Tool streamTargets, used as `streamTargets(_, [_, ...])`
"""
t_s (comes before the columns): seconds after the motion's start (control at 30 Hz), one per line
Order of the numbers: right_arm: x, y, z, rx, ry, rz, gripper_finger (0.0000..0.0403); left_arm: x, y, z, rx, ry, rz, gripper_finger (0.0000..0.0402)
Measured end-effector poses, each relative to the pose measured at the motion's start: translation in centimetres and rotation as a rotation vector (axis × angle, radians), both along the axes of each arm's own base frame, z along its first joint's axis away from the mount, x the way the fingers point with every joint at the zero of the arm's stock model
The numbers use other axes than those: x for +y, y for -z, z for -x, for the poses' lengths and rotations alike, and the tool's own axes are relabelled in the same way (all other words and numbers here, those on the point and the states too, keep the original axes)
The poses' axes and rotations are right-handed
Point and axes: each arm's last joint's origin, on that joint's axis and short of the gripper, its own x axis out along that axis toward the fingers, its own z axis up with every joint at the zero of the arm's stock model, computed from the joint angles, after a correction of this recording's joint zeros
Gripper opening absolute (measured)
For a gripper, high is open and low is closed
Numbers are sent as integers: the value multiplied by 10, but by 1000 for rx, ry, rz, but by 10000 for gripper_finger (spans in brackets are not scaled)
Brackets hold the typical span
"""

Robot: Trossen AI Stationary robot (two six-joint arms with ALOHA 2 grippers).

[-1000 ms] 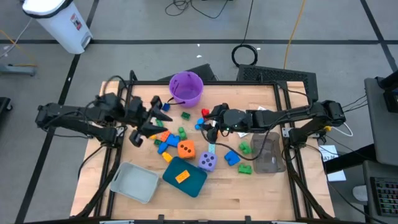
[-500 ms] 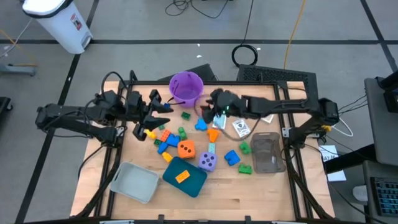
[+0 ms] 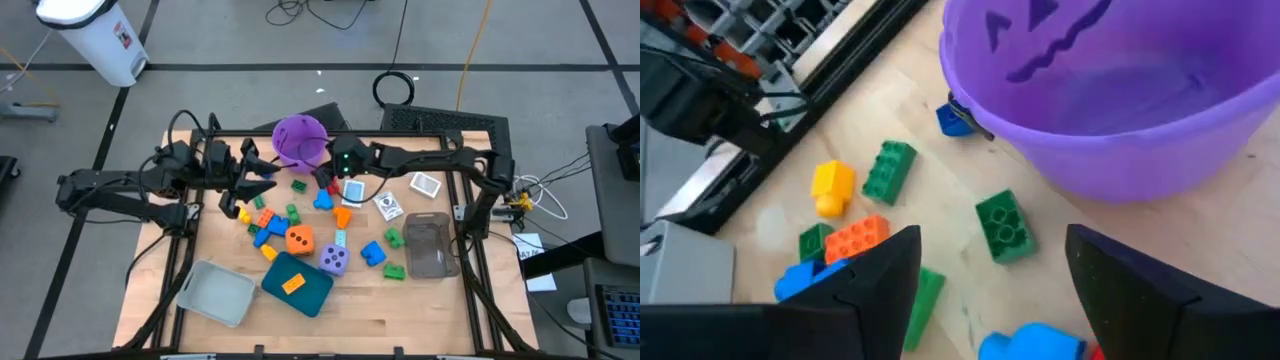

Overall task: Pick & Place Toys
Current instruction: Put the blue game piece into the blue bin

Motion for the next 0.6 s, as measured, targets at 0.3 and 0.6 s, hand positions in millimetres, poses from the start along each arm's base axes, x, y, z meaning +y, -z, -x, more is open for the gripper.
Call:
streamTargets(0.3, [-4,44,-7,168,-38,4,265,0,4,-1,43,3,17,186])
streamTargets(0.6, [-6,63,-4,319,2,72,259,0,5,-1,55,4,24,186])
